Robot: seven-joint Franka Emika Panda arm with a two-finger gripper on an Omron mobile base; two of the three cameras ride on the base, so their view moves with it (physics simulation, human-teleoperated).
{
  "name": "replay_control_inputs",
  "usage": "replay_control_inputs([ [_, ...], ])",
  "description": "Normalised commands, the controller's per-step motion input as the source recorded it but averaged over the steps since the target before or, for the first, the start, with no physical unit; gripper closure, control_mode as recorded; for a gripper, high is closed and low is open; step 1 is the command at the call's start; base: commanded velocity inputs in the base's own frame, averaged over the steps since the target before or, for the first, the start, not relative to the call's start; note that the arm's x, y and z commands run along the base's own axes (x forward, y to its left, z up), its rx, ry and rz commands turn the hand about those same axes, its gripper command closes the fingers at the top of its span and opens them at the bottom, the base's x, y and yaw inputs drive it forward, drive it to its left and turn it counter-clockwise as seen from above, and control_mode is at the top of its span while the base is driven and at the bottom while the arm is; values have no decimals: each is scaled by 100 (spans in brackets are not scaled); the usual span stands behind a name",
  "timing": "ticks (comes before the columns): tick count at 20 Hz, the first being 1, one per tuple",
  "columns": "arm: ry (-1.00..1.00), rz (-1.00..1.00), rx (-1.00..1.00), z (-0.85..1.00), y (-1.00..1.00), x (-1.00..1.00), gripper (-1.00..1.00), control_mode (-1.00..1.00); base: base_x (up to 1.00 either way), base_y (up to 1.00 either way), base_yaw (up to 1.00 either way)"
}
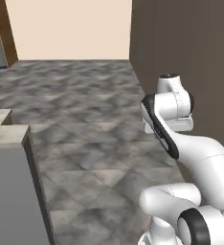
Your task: Move the hot dog bun to the plate on the dining table and place the condiment next to that plate. Then navigate to the fridge and take the sausage and place it on the plate as well.
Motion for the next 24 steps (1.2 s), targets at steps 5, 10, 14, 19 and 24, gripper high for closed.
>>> replay_control_inputs([
  [5,0,0,0,0,0,0,-100,100,100,-33,37],
  [10,0,0,0,0,0,0,-100,100,100,-44,34],
  [14,0,0,0,0,0,0,-100,100,100,-47,35],
  [19,0,0,0,0,0,0,-100,100,100,-50,35],
  [24,0,0,0,0,0,0,-100,100,100,-52,35],
])
